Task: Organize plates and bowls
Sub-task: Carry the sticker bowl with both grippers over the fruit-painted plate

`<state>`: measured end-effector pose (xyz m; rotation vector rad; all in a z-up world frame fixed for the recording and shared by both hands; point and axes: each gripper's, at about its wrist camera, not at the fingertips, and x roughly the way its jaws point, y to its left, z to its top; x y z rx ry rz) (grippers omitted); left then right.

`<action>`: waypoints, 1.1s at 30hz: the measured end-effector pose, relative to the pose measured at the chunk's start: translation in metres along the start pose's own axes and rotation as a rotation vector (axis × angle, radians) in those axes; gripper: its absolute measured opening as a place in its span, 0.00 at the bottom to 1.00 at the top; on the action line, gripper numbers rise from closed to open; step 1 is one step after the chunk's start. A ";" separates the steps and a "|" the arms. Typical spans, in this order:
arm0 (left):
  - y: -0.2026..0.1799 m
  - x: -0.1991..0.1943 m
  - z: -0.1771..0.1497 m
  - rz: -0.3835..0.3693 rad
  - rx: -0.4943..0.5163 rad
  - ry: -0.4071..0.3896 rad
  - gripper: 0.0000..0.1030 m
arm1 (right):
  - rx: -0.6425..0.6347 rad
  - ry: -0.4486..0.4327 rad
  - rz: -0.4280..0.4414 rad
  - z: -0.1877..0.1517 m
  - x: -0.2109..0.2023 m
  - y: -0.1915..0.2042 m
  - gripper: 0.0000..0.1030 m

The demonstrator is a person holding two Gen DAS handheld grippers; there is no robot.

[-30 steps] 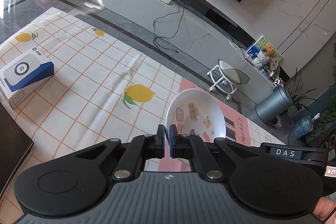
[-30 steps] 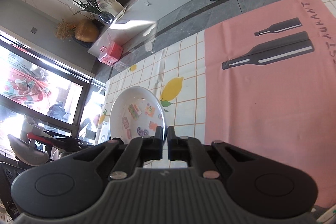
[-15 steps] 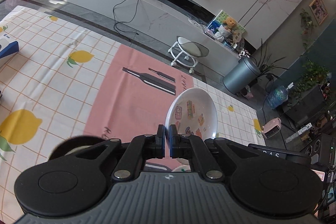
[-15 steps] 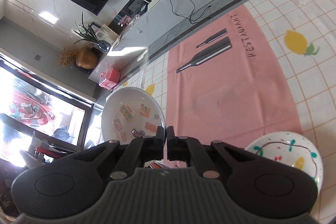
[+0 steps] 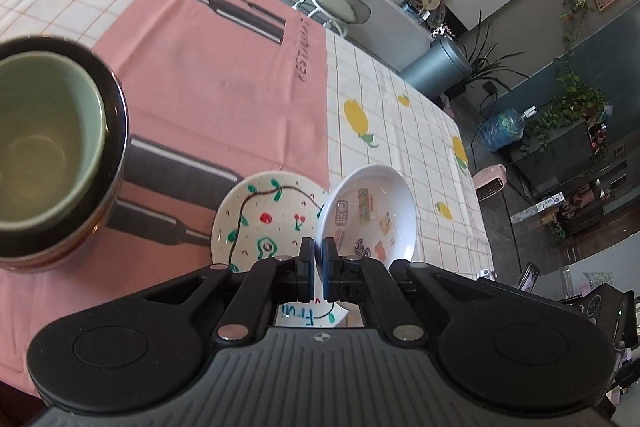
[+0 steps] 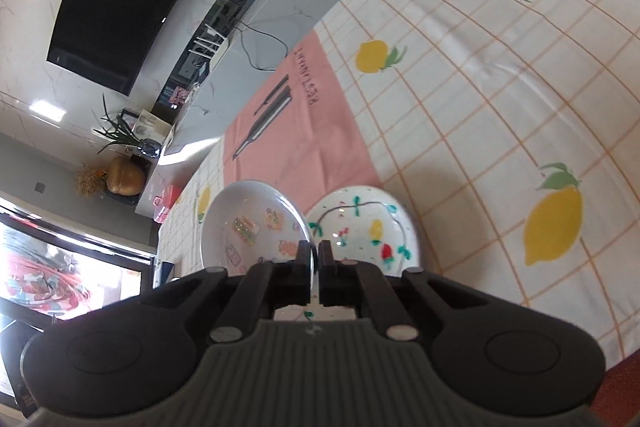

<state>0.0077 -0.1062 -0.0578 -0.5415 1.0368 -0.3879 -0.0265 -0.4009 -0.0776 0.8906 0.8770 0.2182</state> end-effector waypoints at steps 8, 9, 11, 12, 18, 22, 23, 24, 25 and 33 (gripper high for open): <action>0.012 0.020 -0.012 0.039 -0.031 0.039 0.03 | 0.009 -0.008 -0.050 -0.014 0.008 -0.020 0.01; 0.013 0.021 -0.013 0.045 -0.037 0.042 0.03 | 0.004 -0.007 -0.058 -0.014 0.010 -0.020 0.01; 0.018 0.024 -0.014 0.049 -0.050 0.049 0.03 | -0.009 -0.004 -0.071 -0.014 0.015 -0.020 0.01; 0.020 0.026 -0.014 0.052 -0.056 0.052 0.03 | -0.015 -0.002 -0.079 -0.015 0.017 -0.019 0.01; 0.024 0.034 -0.015 0.088 -0.056 0.074 0.03 | -0.020 0.020 -0.102 -0.013 0.027 -0.021 0.01; 0.024 0.036 -0.014 0.101 -0.062 0.090 0.03 | -0.050 0.021 -0.132 -0.015 0.033 -0.018 0.01; 0.024 0.037 -0.014 0.105 -0.062 0.091 0.04 | -0.056 0.019 -0.140 -0.015 0.034 -0.017 0.01; 0.024 0.037 -0.013 0.108 -0.061 0.092 0.04 | -0.060 0.019 -0.146 -0.015 0.035 -0.016 0.01; 0.024 0.037 -0.014 0.109 -0.063 0.094 0.04 | -0.063 0.019 -0.147 -0.014 0.035 -0.016 0.01; 0.024 0.041 -0.012 0.114 -0.075 0.100 0.06 | -0.070 0.015 -0.163 -0.016 0.041 -0.015 0.01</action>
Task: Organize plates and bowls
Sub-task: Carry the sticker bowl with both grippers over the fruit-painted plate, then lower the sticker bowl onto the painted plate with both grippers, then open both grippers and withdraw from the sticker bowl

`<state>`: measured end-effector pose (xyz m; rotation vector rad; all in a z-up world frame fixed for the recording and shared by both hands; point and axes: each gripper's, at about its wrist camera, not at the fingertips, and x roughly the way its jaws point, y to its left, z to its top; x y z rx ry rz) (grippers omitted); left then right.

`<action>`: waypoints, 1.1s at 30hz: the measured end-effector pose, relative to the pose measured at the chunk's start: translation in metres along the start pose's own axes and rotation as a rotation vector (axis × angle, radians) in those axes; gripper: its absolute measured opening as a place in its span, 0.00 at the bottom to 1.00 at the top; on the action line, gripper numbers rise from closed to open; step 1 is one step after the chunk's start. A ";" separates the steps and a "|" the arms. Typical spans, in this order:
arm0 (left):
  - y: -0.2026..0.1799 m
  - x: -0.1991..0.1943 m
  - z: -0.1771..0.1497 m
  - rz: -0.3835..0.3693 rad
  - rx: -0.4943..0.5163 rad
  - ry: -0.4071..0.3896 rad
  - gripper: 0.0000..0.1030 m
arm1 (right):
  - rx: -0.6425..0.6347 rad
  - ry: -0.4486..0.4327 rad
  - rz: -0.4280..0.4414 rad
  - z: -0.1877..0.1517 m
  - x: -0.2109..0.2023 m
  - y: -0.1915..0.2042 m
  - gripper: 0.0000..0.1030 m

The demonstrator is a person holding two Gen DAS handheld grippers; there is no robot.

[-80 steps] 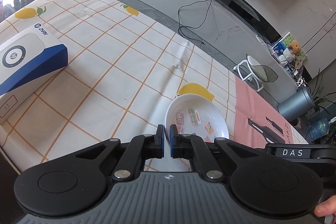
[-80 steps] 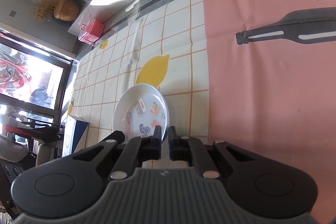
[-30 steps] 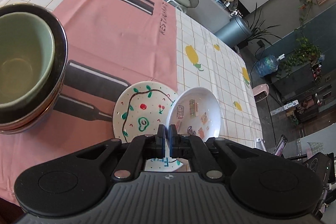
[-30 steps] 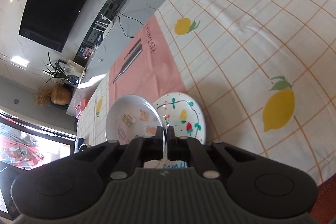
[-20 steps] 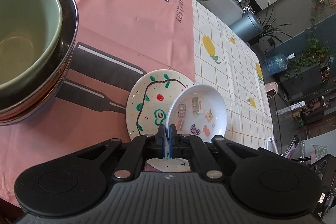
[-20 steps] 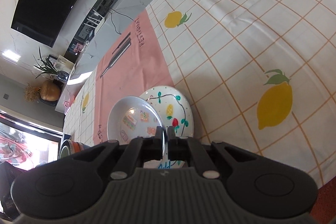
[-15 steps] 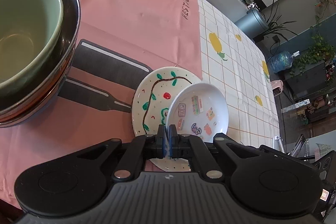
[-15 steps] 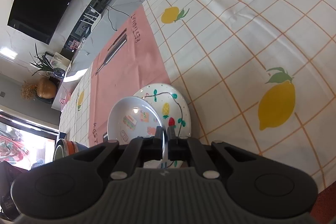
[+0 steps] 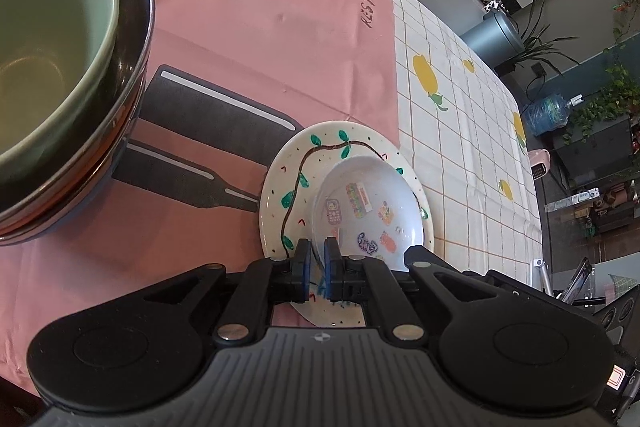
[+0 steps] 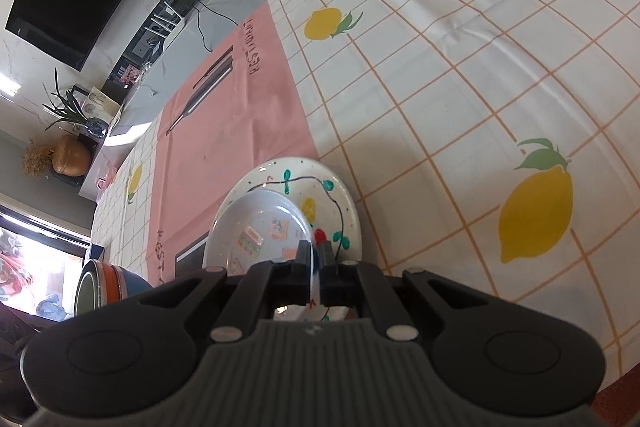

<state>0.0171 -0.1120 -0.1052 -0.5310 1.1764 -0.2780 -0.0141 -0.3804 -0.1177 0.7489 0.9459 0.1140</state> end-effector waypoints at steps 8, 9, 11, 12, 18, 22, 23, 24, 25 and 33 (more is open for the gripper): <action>-0.003 0.000 0.000 0.007 0.015 -0.014 0.17 | -0.030 -0.031 -0.010 -0.002 0.000 0.003 0.10; -0.004 -0.002 0.000 0.008 0.021 -0.021 0.23 | -0.040 -0.039 -0.010 -0.002 -0.001 0.004 0.14; -0.008 -0.005 -0.002 0.019 0.045 -0.035 0.30 | -0.058 -0.051 -0.002 -0.002 -0.005 0.007 0.27; -0.010 -0.007 -0.002 0.028 0.056 -0.042 0.33 | -0.069 -0.058 -0.003 -0.002 -0.006 0.008 0.27; -0.019 -0.024 -0.006 0.052 0.127 -0.086 0.44 | -0.131 -0.093 -0.016 -0.004 -0.019 0.018 0.34; -0.027 -0.041 -0.008 0.055 0.179 -0.121 0.47 | -0.174 -0.112 -0.021 -0.007 -0.028 0.028 0.38; -0.029 -0.046 -0.009 0.048 0.193 -0.130 0.48 | -0.185 -0.115 -0.022 -0.008 -0.030 0.030 0.40; -0.031 -0.051 -0.010 0.040 0.207 -0.139 0.48 | -0.198 -0.118 -0.024 -0.009 -0.032 0.034 0.41; -0.033 -0.057 -0.010 0.034 0.223 -0.147 0.49 | -0.209 -0.121 -0.023 -0.010 -0.034 0.038 0.42; -0.026 -0.114 -0.005 0.001 0.289 -0.254 0.68 | -0.288 -0.115 0.036 -0.025 -0.043 0.073 0.56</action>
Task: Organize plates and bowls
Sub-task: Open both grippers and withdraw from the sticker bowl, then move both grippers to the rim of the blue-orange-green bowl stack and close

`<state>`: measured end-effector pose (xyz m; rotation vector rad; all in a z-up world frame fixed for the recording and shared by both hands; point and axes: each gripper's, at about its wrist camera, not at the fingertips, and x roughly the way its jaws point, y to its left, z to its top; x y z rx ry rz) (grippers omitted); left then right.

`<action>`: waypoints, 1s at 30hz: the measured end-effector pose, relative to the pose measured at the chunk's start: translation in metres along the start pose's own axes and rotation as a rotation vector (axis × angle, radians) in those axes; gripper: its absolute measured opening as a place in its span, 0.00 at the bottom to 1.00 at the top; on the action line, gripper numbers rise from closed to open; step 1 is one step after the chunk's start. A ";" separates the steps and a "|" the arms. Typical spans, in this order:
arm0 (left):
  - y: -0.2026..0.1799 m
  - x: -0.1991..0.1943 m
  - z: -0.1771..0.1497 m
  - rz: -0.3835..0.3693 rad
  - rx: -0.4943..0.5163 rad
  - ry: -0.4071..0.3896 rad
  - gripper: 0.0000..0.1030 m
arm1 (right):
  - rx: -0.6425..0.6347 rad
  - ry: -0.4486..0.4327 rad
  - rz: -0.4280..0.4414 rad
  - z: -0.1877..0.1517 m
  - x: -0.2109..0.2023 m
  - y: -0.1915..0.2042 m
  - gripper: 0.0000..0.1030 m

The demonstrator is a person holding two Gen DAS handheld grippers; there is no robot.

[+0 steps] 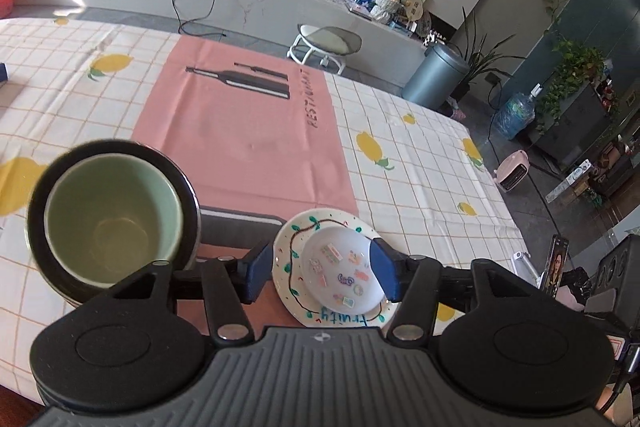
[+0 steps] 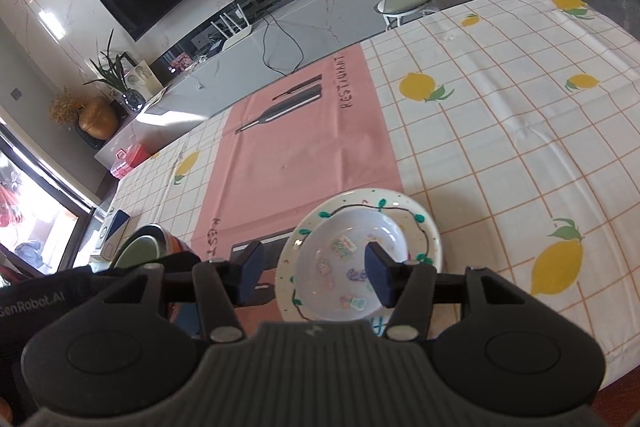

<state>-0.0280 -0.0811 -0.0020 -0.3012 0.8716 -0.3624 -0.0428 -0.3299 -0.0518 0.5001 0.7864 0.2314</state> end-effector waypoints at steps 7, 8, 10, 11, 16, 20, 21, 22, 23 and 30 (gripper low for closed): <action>0.037 -0.043 0.018 0.055 -0.021 -0.067 0.82 | -0.032 0.060 0.048 -0.006 0.011 0.035 0.71; 0.044 -0.048 0.020 0.068 -0.036 -0.073 0.83 | -0.038 0.067 0.051 -0.006 0.013 0.039 0.74; 0.059 -0.055 0.024 0.093 -0.069 -0.086 0.83 | -0.054 0.080 0.057 -0.008 0.018 0.049 0.75; 0.068 -0.058 0.025 0.107 -0.089 -0.096 0.83 | -0.058 0.089 0.059 -0.009 0.021 0.054 0.76; 0.109 -0.065 0.026 0.159 -0.184 -0.111 0.84 | -0.054 0.144 0.061 -0.014 0.042 0.072 0.82; 0.138 -0.055 0.020 0.175 -0.255 -0.092 0.85 | -0.025 0.195 0.065 -0.019 0.062 0.082 0.82; 0.144 -0.050 0.018 0.170 -0.269 -0.084 0.85 | -0.015 0.208 0.066 -0.020 0.067 0.084 0.82; 0.149 -0.046 0.016 0.165 -0.284 -0.077 0.85 | -0.005 0.219 0.070 -0.021 0.072 0.086 0.82; 0.154 -0.042 0.012 0.156 -0.306 -0.073 0.84 | 0.006 0.230 0.073 -0.021 0.078 0.088 0.82; 0.175 -0.013 -0.004 0.086 -0.418 -0.038 0.83 | 0.094 0.297 0.054 -0.024 0.114 0.089 0.82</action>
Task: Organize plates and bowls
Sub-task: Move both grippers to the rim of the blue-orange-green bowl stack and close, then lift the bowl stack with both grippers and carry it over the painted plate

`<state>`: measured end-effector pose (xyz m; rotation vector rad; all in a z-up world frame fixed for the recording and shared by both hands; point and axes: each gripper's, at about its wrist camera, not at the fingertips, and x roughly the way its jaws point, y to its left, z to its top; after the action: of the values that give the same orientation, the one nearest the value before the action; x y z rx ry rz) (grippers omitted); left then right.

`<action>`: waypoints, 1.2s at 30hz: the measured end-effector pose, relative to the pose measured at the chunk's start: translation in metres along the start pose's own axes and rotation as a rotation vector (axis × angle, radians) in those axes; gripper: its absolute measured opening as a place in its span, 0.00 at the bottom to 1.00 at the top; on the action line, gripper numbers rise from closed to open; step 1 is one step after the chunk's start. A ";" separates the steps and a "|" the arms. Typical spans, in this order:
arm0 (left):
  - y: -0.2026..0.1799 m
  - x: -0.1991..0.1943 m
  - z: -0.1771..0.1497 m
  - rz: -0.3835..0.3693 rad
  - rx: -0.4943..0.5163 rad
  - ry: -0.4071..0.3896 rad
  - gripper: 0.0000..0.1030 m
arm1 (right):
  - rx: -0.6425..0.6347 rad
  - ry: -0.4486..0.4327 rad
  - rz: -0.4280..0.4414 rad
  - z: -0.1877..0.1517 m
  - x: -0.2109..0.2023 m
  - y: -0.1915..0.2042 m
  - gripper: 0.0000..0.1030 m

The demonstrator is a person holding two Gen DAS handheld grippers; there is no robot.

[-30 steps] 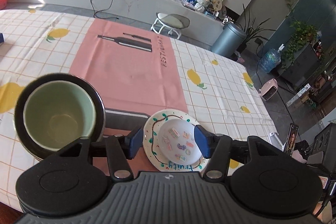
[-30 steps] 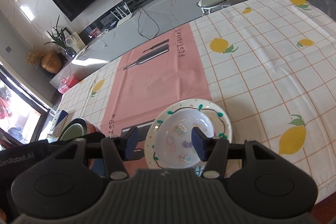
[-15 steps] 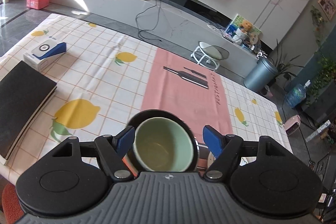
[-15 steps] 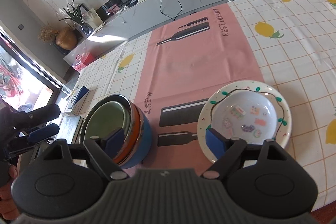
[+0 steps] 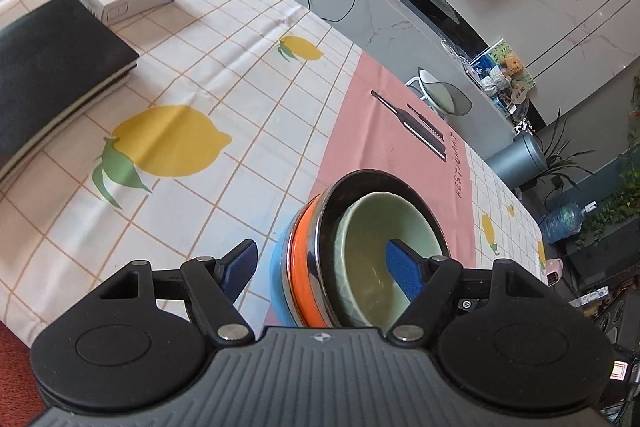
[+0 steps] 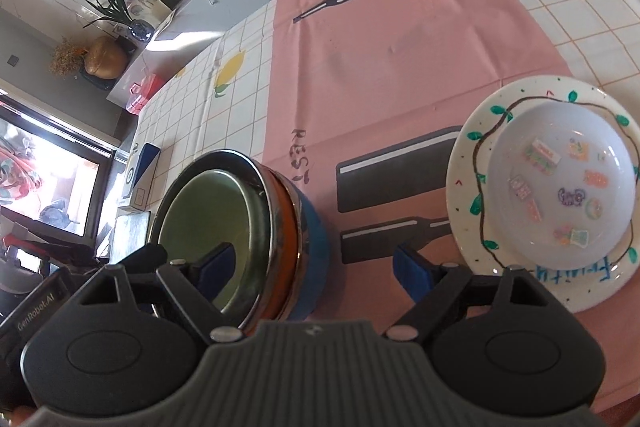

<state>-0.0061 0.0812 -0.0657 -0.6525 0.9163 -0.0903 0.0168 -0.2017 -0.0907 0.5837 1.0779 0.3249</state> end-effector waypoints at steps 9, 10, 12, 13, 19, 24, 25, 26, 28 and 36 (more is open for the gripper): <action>0.013 0.023 -0.005 -0.028 -0.094 0.033 0.73 | 0.048 0.030 0.025 0.004 0.026 -0.004 0.73; 0.014 0.024 -0.006 -0.029 -0.099 0.035 0.73 | 0.050 0.030 0.030 0.004 0.028 -0.004 0.71; 0.014 0.027 -0.006 -0.024 -0.105 0.036 0.72 | 0.057 0.032 0.039 0.004 0.031 -0.006 0.68; 0.015 0.027 -0.007 -0.023 -0.109 0.037 0.72 | 0.064 0.033 0.048 0.004 0.032 -0.007 0.67; 0.017 0.029 -0.006 -0.016 -0.119 0.048 0.58 | 0.100 0.039 0.114 0.004 0.036 -0.011 0.55; 0.017 0.030 -0.005 -0.009 -0.127 0.049 0.56 | 0.096 0.034 0.129 0.003 0.034 -0.010 0.51; 0.016 0.030 -0.005 -0.002 -0.122 0.049 0.56 | 0.102 0.034 0.131 0.003 0.034 -0.011 0.51; 0.014 0.030 -0.005 0.006 -0.118 0.050 0.55 | 0.108 0.034 0.132 0.003 0.034 -0.011 0.51; 0.013 0.031 -0.004 0.017 -0.111 0.054 0.54 | 0.106 0.032 0.125 0.003 0.034 -0.010 0.50; 0.013 0.032 -0.004 0.016 -0.119 0.065 0.53 | 0.106 0.023 0.108 0.002 0.034 -0.008 0.49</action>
<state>0.0083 0.0789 -0.0973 -0.7557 0.9948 -0.0430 0.0337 -0.1908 -0.1197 0.7362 1.0931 0.3705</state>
